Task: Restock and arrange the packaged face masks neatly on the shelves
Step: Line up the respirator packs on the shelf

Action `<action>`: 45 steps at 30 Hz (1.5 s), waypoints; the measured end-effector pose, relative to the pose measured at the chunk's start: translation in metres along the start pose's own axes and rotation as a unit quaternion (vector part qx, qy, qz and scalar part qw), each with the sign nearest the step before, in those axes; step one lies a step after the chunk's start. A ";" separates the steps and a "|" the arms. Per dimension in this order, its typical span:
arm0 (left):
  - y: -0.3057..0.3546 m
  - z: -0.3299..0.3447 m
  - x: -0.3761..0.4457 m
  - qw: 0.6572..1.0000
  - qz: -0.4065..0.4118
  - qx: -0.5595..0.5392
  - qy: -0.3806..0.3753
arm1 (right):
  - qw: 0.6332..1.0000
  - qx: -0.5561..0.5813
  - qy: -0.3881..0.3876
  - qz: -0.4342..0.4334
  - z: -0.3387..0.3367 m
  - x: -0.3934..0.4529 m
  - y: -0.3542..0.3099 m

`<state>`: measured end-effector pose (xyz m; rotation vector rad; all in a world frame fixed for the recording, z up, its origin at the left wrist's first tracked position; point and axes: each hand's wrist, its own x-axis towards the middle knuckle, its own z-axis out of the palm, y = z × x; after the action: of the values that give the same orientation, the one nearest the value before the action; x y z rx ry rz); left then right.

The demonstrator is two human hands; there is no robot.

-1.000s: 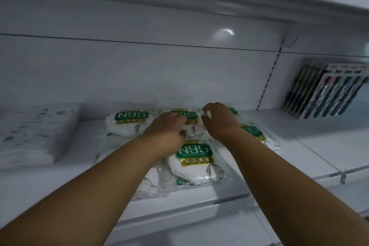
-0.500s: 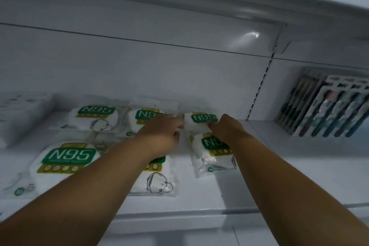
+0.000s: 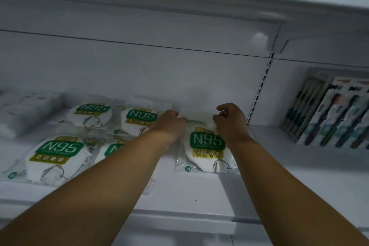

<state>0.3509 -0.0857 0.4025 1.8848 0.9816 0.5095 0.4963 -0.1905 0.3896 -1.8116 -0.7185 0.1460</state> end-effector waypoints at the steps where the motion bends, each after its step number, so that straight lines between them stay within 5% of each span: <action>1: 0.003 0.005 -0.001 1.000 -0.009 -0.005 -0.001 | 1.000 0.018 -0.011 0.000 -0.005 -0.002 0.001; 6: -0.002 0.026 -0.008 0.988 -0.041 -0.147 -0.034 | 0.986 0.162 0.045 0.014 -0.030 -0.005 0.000; 13: -0.014 0.002 -0.029 0.987 0.037 -0.152 -0.026 | 0.966 0.226 -0.069 0.107 -0.041 -0.016 -0.003; 17: -0.022 -0.021 -0.039 0.980 0.052 -0.194 -0.005 | 0.943 0.323 0.012 0.085 -0.030 -0.029 -0.027; 19: -0.029 -0.039 -0.042 0.973 0.057 -0.220 0.045 | 0.954 0.288 0.018 0.081 -0.021 -0.042 -0.040; 24: -0.050 -0.102 -0.049 0.954 0.053 -0.281 0.093 | 0.987 0.116 -0.105 0.042 0.030 -0.093 -0.059; 34: -0.139 -0.214 -0.065 0.952 0.004 -0.305 0.006 | 0.974 0.214 0.066 0.006 0.145 -0.153 -0.123; 40: -0.176 -0.258 -0.077 0.971 0.026 -0.238 0.009 | 0.991 -0.063 0.109 -0.049 0.195 -0.183 -0.135; 45: -0.199 -0.284 -0.082 0.984 0.033 -0.175 -0.018 | 0.992 -0.092 0.078 -0.028 0.216 -0.191 -0.136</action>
<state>0.0244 0.0535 0.3728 1.6074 0.7516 0.6412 0.1938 -0.0895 0.3859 -1.9515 -0.6884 -0.1005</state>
